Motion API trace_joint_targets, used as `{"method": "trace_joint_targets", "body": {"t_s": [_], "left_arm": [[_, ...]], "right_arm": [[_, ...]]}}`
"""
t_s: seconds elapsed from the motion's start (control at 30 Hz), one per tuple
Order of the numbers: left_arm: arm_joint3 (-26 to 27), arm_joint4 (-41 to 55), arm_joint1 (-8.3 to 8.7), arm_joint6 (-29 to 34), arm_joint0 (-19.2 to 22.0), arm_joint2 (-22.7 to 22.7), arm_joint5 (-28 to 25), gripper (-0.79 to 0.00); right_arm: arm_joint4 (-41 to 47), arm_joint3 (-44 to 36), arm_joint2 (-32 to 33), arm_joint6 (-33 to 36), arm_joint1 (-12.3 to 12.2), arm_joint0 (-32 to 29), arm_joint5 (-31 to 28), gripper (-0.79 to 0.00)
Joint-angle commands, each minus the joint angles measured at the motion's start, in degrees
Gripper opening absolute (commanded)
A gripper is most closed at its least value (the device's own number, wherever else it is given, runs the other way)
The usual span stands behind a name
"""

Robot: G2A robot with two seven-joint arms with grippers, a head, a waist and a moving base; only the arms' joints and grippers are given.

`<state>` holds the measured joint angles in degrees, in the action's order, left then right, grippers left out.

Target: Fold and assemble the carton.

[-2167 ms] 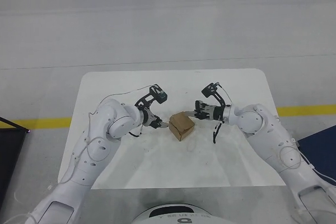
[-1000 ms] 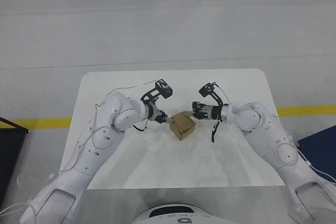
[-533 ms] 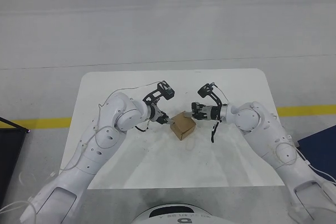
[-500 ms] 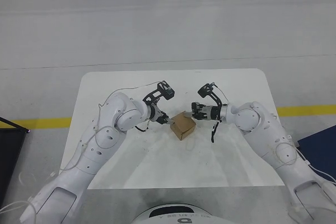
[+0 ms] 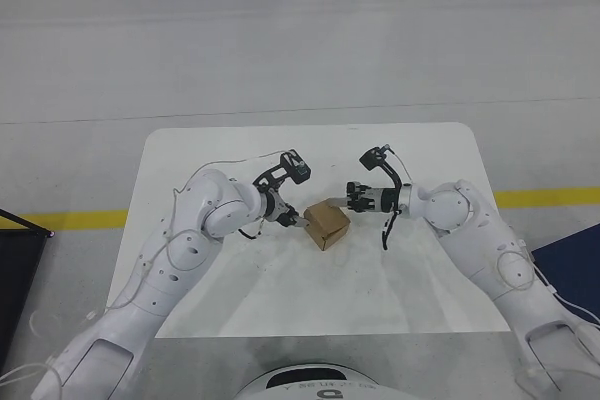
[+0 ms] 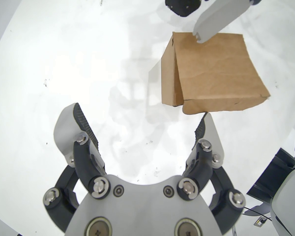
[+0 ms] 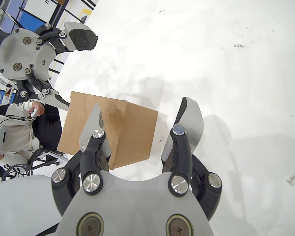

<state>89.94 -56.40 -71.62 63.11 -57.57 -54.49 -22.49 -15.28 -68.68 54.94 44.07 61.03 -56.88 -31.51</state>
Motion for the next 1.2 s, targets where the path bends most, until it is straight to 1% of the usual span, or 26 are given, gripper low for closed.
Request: {"method": "trace_joint_targets", "body": {"t_s": [0.0,0.3,0.53,0.6,0.67,0.83,0.87,0.93,0.97,1.07,1.17], "left_arm": [[-0.28,-0.01,-0.05,-0.04,0.25,0.34,0.27,0.0],[-2.16,0.57,-0.47,-0.36,2.04,2.15,1.56,0.0],[-2.8,0.93,-0.57,-0.39,2.66,2.81,2.03,0.0],[-2.92,1.01,-0.57,-0.47,2.78,2.9,2.17,0.0],[-2.9,1.07,-0.56,-0.53,2.89,2.96,2.25,0.0],[-2.5,1.04,-0.42,-0.67,2.78,2.84,2.21,0.0],[-2.34,1.3,-0.4,-0.95,2.67,2.75,2.17,0.0],[-2.15,2.22,-0.29,-1.55,2.43,2.33,1.59,0.0],[-2.09,2.27,-0.22,-1.53,2.36,2.18,1.41,0.0],[-1.92,1.88,-0.08,-1.48,2.21,2.13,1.35,0.0],[-1.69,1.61,-0.04,-1.51,2.14,2.37,1.44,0.0]], "right_arm": [[0.2,0.0,-0.02,0.52,0.0,0.03,0.09,-0.215],[1.15,0.52,-0.73,2.85,0.23,0.52,0.76,-0.268],[0.82,0.65,-1.35,3.36,0.44,0.78,0.89,-0.274],[0.72,0.6,-1.44,3.37,0.46,0.74,0.88,-0.259],[0.85,0.59,-1.39,3.27,0.46,0.65,0.67,-0.219],[2.73,1.2,-0.62,3.84,0.3,0.37,-0.4,-0.2],[4.53,1.44,-0.54,5.12,0.27,0.29,-1.33,-0.2],[10.98,3.0,-0.52,11.48,0.18,0.92,-4.43,-0.203],[13.19,4.33,-0.15,13.83,0.08,1.76,-4.88,-0.2],[16.3,6.6,-0.06,17.17,0.09,3.21,-5.02,-0.2],[17.33,7.86,-0.48,19.0,0.19,4.26,-4.66,-0.206]]}}
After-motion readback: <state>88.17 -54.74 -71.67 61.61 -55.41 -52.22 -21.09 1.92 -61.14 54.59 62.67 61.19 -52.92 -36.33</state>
